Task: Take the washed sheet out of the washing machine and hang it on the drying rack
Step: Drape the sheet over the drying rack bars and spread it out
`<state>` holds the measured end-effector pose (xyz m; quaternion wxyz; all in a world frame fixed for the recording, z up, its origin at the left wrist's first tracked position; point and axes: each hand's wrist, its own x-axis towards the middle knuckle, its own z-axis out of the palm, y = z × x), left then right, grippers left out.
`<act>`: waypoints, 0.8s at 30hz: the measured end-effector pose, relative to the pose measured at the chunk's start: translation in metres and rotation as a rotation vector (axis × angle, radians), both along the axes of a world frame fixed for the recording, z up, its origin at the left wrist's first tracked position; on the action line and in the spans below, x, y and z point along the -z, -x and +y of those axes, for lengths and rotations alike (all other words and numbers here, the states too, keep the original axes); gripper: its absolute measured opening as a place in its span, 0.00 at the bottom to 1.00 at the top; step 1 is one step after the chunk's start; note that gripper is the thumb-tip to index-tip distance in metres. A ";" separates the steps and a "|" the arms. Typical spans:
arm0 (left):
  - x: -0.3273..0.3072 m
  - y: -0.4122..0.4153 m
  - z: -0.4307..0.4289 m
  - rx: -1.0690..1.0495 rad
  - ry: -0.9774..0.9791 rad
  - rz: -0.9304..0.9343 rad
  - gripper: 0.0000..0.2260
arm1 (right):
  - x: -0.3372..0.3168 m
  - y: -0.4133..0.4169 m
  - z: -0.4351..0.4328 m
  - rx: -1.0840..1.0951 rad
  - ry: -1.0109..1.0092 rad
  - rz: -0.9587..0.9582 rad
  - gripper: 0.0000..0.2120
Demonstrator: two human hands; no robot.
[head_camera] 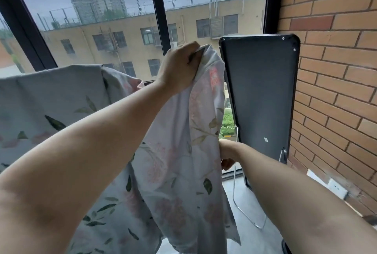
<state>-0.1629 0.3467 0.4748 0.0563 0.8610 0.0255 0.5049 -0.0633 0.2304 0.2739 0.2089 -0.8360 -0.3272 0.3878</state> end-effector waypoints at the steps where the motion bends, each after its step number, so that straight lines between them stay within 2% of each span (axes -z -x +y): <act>1: 0.000 0.000 0.001 -0.009 0.002 -0.005 0.15 | 0.004 -0.002 -0.001 0.041 0.000 0.017 0.10; 3: 0.001 0.002 0.005 -0.043 0.013 0.000 0.16 | 0.008 -0.015 -0.004 0.226 -0.120 -0.032 0.13; 5: 0.003 0.003 0.010 -0.075 0.025 -0.008 0.19 | 0.006 -0.032 -0.010 0.436 -0.227 -0.234 0.14; 7: 0.006 0.003 0.010 -0.110 0.036 -0.006 0.20 | 0.003 -0.042 -0.016 0.512 -0.287 -0.195 0.12; 10: 0.008 -0.007 0.004 -0.172 0.012 0.031 0.20 | 0.003 -0.042 -0.027 0.520 -0.275 -0.055 0.13; 13: 0.003 -0.027 -0.012 -0.187 -0.051 0.083 0.18 | 0.013 -0.045 -0.038 0.542 -0.264 -0.071 0.12; 15: -0.002 -0.042 -0.029 -0.182 -0.075 0.114 0.19 | 0.014 -0.043 -0.051 0.532 -0.235 -0.004 0.11; 19: -0.015 -0.086 -0.070 -0.253 -0.121 0.214 0.18 | 0.011 -0.039 -0.092 0.394 -0.242 -0.010 0.08; 24: -0.013 -0.136 -0.107 -0.233 -0.180 0.253 0.17 | 0.007 -0.041 -0.133 0.268 -0.265 0.090 0.18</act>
